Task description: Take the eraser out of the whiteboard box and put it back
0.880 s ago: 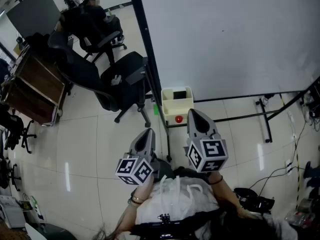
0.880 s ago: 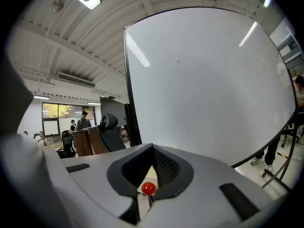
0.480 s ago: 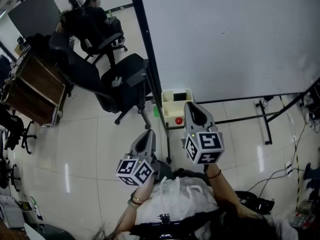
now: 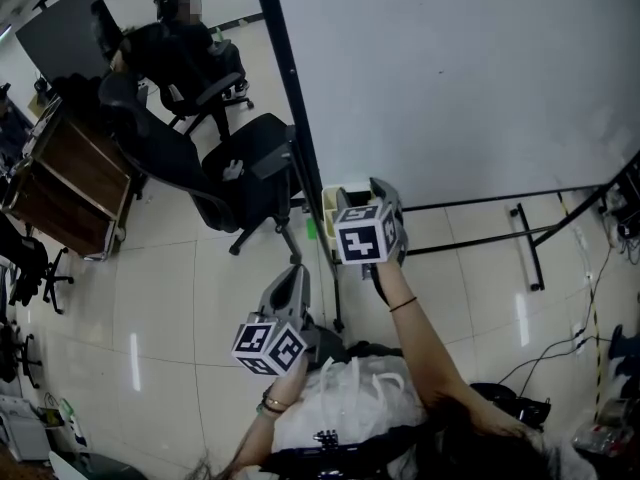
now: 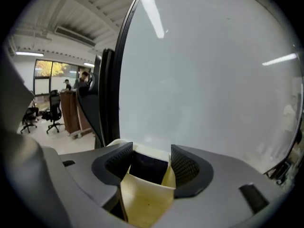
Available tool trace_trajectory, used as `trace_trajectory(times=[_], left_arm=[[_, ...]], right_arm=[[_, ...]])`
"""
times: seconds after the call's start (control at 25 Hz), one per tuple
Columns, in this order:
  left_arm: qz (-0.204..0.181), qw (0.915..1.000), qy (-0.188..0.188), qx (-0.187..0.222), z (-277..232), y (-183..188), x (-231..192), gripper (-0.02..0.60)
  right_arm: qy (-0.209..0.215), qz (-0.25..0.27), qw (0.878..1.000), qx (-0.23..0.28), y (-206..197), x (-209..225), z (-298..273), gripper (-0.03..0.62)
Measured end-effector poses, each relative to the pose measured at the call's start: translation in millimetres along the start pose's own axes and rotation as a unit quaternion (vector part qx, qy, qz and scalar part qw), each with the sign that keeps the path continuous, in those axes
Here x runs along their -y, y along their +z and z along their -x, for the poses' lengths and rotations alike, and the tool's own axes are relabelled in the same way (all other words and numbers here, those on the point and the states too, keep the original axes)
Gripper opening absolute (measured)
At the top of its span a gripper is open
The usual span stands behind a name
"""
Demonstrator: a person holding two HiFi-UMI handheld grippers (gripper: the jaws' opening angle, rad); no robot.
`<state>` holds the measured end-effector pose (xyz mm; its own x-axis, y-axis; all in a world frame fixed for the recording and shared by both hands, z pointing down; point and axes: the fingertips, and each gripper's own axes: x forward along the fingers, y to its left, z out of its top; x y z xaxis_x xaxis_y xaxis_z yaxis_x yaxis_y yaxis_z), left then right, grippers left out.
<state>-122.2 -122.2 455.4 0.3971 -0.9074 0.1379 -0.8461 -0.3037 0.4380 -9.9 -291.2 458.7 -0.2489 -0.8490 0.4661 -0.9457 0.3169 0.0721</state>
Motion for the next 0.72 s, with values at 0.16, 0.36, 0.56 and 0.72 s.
trace_trajectory(times=[0.16,0.36,0.56,0.72], left_arm=[[0.001,1.0000,-0.001,0.003,-1,2,-1,-0.015],[0.001,1.0000,-0.005,0.004,-1,2,2,-0.015],[0.003,1.0000,0.000,0.006,2,2,-3,-0.015],[0.000,0.9999,-0.010,-0.004,2,0,0,-0.015]], right_arm=[[-0.006,0.017,0.999,-0.032,-2,-1,-5,0.287],[0.019,0.004,1.000,0.017,9,2,8,0.269],[0.034,0.015,0.989,0.140,73,6,79,0.268],[0.050,0.019,0.983,0.178,79,8,125,0.267]])
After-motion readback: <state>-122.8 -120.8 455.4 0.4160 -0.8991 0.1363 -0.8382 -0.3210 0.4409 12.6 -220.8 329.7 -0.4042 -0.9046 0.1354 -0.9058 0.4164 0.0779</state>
